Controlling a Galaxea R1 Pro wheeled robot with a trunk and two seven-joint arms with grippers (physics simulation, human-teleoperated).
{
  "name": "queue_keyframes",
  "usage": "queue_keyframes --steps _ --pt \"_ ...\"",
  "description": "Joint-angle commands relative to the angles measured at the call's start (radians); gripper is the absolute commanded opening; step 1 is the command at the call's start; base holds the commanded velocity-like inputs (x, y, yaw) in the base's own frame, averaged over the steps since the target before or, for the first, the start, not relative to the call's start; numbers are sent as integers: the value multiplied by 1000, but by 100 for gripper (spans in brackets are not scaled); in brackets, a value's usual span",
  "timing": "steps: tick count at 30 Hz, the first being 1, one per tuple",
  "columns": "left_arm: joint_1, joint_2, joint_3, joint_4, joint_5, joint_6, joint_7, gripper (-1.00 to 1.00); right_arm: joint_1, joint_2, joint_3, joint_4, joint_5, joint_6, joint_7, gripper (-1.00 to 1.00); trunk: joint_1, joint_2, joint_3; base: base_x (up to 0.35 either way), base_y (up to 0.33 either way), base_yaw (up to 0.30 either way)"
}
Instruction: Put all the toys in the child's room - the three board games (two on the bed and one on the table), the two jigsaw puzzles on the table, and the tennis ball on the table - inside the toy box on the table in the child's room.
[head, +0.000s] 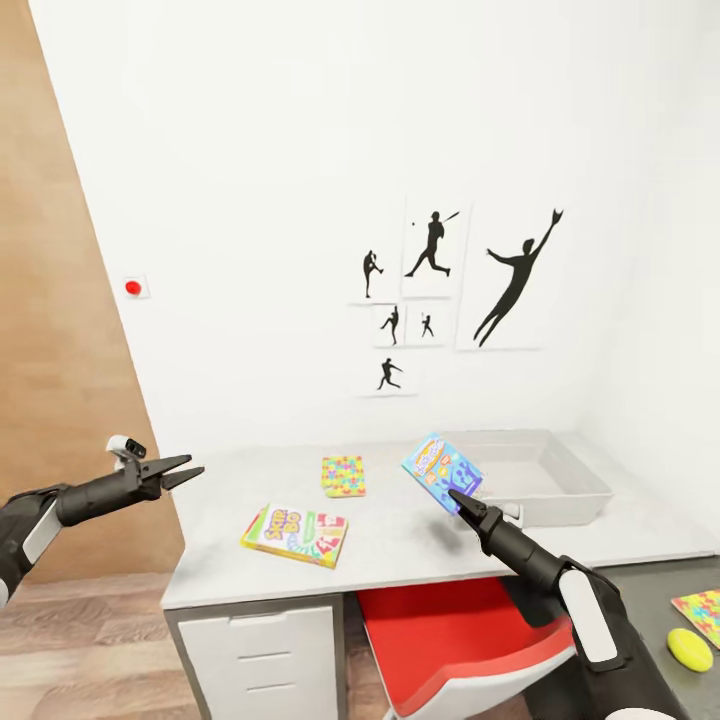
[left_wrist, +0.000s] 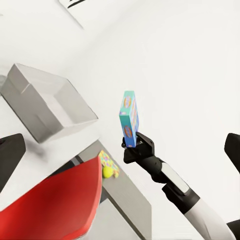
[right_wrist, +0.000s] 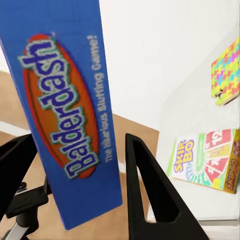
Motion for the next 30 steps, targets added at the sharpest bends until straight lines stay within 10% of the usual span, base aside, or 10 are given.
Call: queue_keyframes --steps 1,30 --pt "0 1 -1 0 1 11 -3 100 -1 0 -1 1 -4 6 3 -100 1 -1 1 88 0 -240" --pt "0 1 -1 0 1 11 -3 100 -1 0 -2 2 -6 8 7 -100 1 -1 -23 33 0 -128"
